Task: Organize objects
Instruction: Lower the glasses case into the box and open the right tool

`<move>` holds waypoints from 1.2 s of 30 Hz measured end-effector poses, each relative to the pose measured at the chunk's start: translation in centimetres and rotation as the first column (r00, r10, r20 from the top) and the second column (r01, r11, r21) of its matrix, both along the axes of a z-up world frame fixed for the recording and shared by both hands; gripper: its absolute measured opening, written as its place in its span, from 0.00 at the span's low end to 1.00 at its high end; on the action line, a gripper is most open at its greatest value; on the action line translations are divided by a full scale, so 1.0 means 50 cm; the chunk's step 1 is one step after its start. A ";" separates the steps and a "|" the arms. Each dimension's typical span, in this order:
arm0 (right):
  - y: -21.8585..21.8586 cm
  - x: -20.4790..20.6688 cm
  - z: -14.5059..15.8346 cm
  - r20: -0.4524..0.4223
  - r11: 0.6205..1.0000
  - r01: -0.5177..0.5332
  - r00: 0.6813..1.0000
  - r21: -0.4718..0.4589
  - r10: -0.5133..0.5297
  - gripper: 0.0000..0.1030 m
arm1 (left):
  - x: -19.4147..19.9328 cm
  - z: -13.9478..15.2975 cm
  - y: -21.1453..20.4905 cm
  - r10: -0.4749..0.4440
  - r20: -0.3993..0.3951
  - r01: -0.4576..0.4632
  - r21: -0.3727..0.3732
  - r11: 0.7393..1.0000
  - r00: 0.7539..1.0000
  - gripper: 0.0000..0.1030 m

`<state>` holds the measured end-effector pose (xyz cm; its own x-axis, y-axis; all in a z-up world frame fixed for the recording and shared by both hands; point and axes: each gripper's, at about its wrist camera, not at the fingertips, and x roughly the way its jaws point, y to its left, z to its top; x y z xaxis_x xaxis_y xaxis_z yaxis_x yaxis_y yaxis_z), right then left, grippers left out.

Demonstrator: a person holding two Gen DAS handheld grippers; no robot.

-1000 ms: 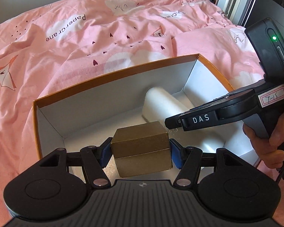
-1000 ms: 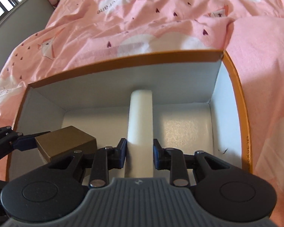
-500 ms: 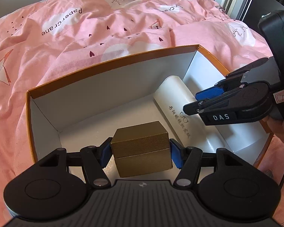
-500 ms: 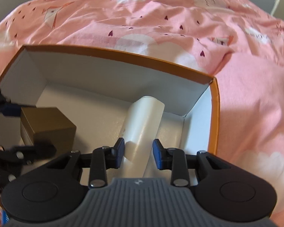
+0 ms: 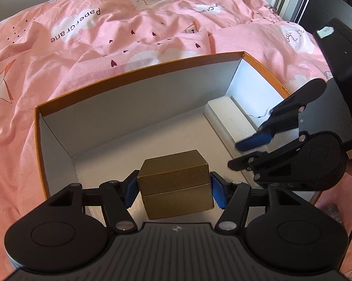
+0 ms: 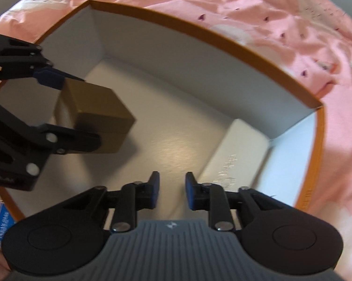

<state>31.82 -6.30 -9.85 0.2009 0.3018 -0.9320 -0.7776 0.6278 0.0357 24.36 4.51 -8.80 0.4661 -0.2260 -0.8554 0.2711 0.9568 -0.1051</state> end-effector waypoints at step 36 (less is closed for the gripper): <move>-0.040 0.012 0.012 -0.205 0.968 0.144 0.961 -0.204 -0.186 0.09 | -0.046 0.010 -0.051 0.039 -0.004 -0.039 -0.034 0.999 0.999 0.70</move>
<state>32.40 -8.32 -9.25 0.0165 0.0997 -0.9949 -0.6485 0.7584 0.0652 22.04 1.96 -8.32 0.4722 -0.2364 -0.8492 0.2328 0.9626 -0.1385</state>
